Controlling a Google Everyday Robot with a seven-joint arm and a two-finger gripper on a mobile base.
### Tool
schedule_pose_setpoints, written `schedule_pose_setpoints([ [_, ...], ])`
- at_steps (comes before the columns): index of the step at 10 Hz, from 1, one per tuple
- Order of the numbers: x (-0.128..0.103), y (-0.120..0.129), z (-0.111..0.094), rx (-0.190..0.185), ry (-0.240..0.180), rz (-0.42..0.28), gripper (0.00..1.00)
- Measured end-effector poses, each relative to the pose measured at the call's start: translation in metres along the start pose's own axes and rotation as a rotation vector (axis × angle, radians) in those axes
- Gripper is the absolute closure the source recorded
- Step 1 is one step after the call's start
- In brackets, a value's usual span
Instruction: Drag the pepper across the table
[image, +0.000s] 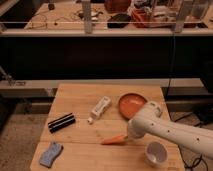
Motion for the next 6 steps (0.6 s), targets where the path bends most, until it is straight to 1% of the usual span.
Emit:
schedule_pose_setpoints([
  [6,-0.0001,-0.0038,-0.0014,0.012,0.001,0.009,1.0],
])
